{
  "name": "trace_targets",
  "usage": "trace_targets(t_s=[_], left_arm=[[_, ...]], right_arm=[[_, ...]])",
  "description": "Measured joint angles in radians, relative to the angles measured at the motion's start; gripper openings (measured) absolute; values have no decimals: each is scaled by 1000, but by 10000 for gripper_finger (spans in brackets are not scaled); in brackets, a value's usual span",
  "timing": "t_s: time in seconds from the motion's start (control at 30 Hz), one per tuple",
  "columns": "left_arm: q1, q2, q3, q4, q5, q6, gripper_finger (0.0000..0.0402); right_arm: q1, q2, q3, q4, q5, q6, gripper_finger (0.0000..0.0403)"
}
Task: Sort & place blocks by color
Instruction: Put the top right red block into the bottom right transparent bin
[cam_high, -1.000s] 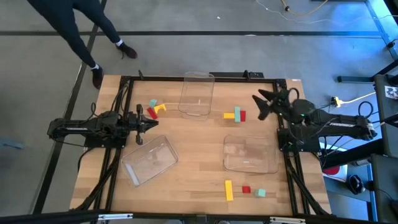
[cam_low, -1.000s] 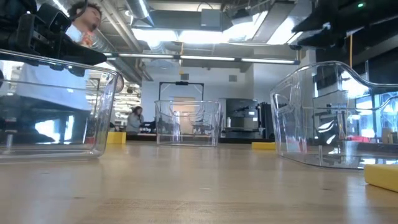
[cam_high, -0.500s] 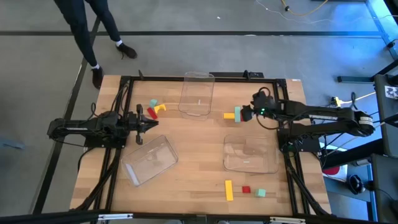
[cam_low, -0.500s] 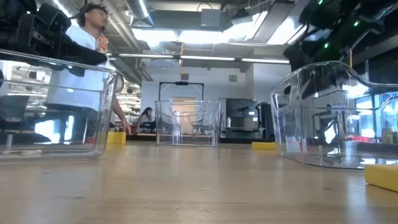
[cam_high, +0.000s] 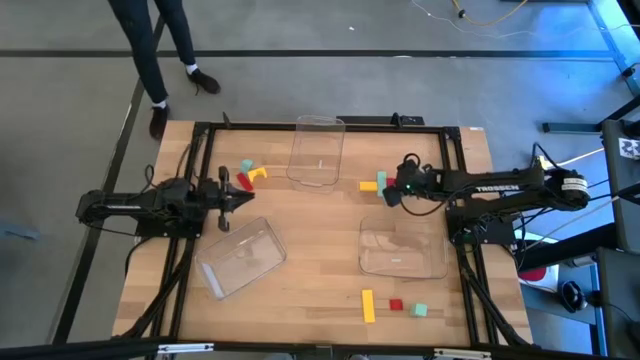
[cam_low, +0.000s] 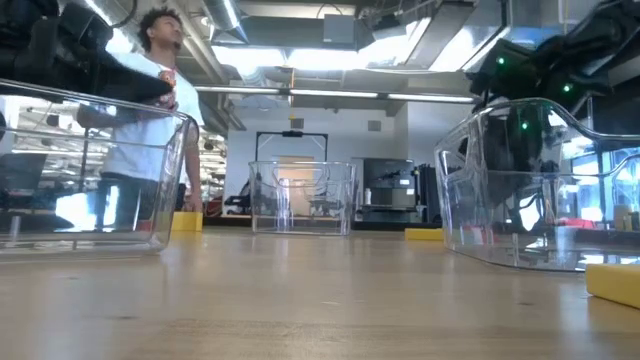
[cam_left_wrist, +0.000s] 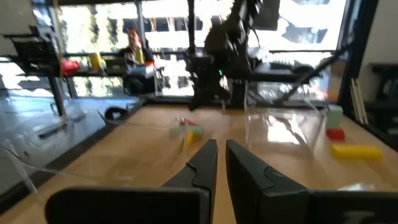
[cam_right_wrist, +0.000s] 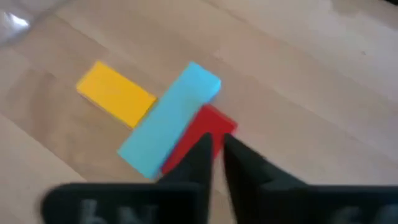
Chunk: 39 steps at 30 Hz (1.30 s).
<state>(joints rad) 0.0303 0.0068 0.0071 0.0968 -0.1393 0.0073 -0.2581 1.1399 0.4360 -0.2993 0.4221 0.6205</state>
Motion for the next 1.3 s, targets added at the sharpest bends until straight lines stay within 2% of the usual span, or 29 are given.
trace_targets(t_s=[0.03,0.2,0.3,0.4,0.5,0.73,0.83,1.07,1.3], left_arm=[[0,0,0,16,-14,-12,28],[3,10,0,77,-125,-59,20],[22,57,0,80,-180,-110,5],[65,124,1,78,-191,-178,2],[124,212,25,67,-160,-239,1],[257,480,148,80,51,-244,0],[278,564,190,82,89,-247,0],[275,641,200,242,101,-263,0],[254,648,200,264,97,-254,0]], right_arm=[[0,0,-13,39,0,-5,15],[-9,8,-54,147,-16,-40,3],[-26,19,-55,174,-25,-49,2],[-46,30,-55,209,-56,-58,2],[-69,50,-55,223,-94,-74,2],[-111,115,-54,258,-151,-76,1],[-117,146,-52,265,-166,-75,1],[-117,155,-49,257,-156,-92,0],[-117,123,-49,163,-121,-106,0]])
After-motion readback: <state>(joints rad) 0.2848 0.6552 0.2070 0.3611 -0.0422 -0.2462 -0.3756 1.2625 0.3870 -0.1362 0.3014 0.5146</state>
